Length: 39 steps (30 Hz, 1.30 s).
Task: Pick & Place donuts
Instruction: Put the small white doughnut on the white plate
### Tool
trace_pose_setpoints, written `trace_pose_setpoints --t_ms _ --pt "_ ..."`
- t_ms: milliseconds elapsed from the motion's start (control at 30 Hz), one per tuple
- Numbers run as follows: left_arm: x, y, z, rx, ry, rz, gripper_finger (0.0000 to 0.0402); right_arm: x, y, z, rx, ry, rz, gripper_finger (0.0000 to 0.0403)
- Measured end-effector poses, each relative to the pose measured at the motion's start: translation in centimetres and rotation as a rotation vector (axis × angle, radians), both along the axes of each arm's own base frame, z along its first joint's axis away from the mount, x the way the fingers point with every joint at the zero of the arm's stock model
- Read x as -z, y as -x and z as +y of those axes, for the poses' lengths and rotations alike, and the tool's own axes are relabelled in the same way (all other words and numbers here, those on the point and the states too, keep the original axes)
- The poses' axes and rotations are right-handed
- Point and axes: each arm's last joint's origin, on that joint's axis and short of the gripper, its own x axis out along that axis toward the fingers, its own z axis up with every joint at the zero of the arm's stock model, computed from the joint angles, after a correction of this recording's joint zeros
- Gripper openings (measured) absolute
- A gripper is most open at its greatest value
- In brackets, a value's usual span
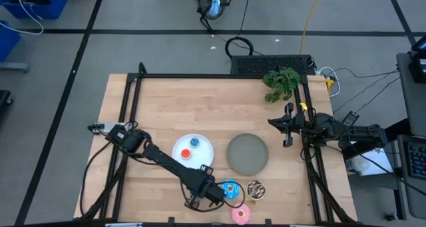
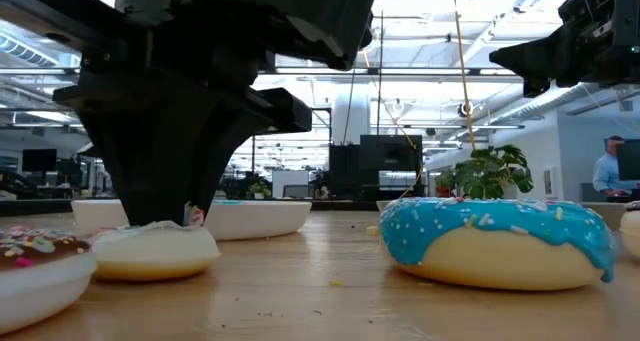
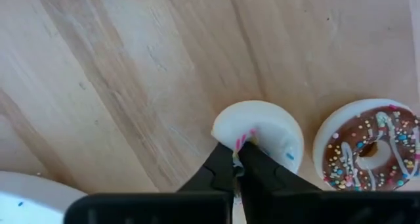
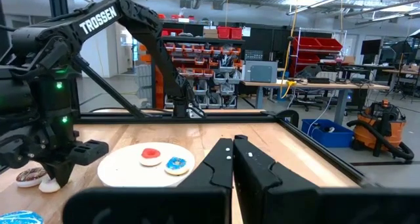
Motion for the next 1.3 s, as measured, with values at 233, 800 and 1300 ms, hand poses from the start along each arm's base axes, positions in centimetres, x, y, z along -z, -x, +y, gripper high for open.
trace_pose_setpoints --t_ms 233,800,1300 --pt "-4.3 -0.5 0.0 0.015 -0.081 -0.024 0.0018 0.0 0.0 0.0 0.0 0.0 0.001 0.0" --pt "-14.3 0.1 7.3 -0.159 -0.188 -0.101 0.0014 0.0 0.0 0.0 0.0 0.001 0.0 0.0" --pt "-4.9 -1.1 14.0 -0.177 -0.184 0.052 0.0025 0.0 0.0 0.0 0.001 0.008 0.001 0.0"
